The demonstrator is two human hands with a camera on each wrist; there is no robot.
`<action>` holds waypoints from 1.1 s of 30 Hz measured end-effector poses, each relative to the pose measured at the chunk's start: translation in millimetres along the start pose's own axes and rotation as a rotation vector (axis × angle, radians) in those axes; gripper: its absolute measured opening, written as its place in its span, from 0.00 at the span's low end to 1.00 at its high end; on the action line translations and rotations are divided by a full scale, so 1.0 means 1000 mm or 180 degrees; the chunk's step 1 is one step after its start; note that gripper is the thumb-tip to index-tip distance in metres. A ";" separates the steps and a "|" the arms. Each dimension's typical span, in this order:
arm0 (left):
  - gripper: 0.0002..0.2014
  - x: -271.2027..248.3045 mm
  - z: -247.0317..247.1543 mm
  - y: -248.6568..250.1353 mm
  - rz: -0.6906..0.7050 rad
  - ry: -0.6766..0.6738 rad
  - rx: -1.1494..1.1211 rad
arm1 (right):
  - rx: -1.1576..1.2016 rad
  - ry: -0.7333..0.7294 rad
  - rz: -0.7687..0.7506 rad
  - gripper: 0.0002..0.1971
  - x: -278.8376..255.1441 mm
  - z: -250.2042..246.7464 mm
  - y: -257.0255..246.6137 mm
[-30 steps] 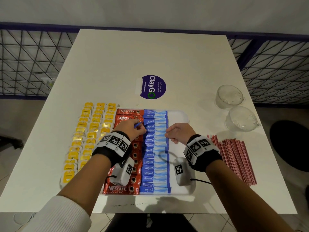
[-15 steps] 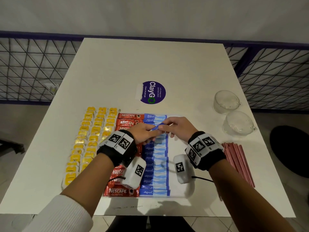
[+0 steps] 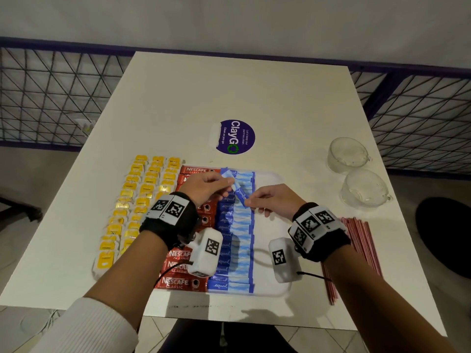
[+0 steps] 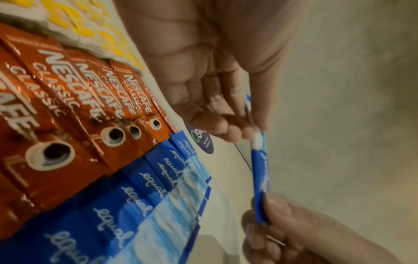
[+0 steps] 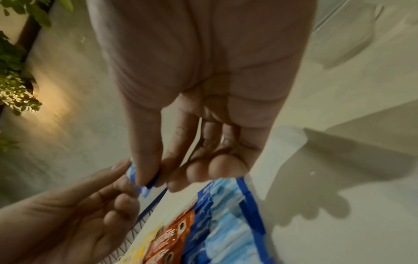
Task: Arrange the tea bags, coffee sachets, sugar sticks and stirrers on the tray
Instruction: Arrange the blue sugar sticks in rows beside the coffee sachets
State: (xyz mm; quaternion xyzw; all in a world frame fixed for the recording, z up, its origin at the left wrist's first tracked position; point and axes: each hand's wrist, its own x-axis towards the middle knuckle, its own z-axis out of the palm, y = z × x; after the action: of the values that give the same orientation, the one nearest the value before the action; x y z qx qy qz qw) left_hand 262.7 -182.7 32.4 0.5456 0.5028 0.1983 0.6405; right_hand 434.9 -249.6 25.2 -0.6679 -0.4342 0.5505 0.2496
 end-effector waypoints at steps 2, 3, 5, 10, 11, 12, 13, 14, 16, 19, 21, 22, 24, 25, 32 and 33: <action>0.07 -0.002 0.003 0.000 0.0065 -0.0108 0.0067 | 0.0012 -0.0027 -0.0098 0.06 -0.001 0.005 -0.003; 0.07 -0.003 0.006 0.001 0.0080 -0.0161 0.0175 | -0.0005 -0.0046 -0.0128 0.07 -0.001 0.007 -0.005; 0.07 -0.004 0.009 0.001 0.0075 -0.0180 0.0390 | -0.0110 -0.0117 -0.0096 0.08 0.000 0.010 -0.006; 0.07 -0.004 0.004 -0.002 0.0109 -0.0309 0.1433 | 0.0531 0.0205 0.0083 0.15 0.007 0.013 -0.008; 0.08 -0.004 0.004 -0.001 0.0134 -0.0365 0.1740 | 0.0708 0.0298 0.0049 0.14 0.008 0.012 -0.009; 0.09 -0.003 0.004 -0.001 0.0115 -0.0408 0.1936 | 0.0807 0.0364 0.0013 0.12 0.009 0.011 -0.009; 0.09 -0.003 0.004 -0.001 0.0091 -0.0436 0.2020 | 0.0835 0.0409 -0.0010 0.10 0.010 0.010 -0.009; 0.09 -0.001 0.004 -0.002 0.0051 -0.0453 0.2015 | 0.0852 0.0451 -0.0010 0.08 0.010 0.008 -0.008; 0.08 0.000 0.002 -0.004 0.0007 -0.0473 0.1911 | 0.0993 0.0546 0.0025 0.04 0.010 0.006 -0.004; 0.06 0.002 -0.002 -0.009 -0.0066 -0.0527 0.1905 | 0.1283 0.0670 0.0153 0.08 0.006 0.003 0.006; 0.04 0.002 -0.003 -0.011 -0.0080 -0.0508 0.2046 | 0.1388 0.0618 0.0319 0.09 0.003 0.004 0.014; 0.04 0.002 -0.003 -0.012 -0.0063 -0.0489 0.2129 | 0.1382 0.0568 0.0418 0.09 0.002 0.005 0.018; 0.06 0.003 -0.003 -0.014 -0.0017 -0.0429 0.2276 | 0.1115 0.0468 0.0604 0.08 0.002 0.006 0.024; 0.06 0.003 -0.003 -0.016 0.0002 -0.0405 0.2342 | 0.0911 0.0433 0.0666 0.08 0.003 0.007 0.026; 0.06 0.009 -0.005 -0.024 0.0168 -0.0525 0.2819 | 0.0363 0.0444 0.0812 0.08 0.004 0.011 0.033; 0.06 0.010 -0.005 -0.024 0.0196 -0.0540 0.2855 | 0.0394 0.0437 0.0832 0.09 0.004 0.012 0.033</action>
State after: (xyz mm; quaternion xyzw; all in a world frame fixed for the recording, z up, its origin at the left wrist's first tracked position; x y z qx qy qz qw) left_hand 255.5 -179.8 6.8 0.7980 0.4683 -0.0654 0.3736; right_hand 434.1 -264.5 -7.1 -0.7381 -0.2907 0.5571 0.2455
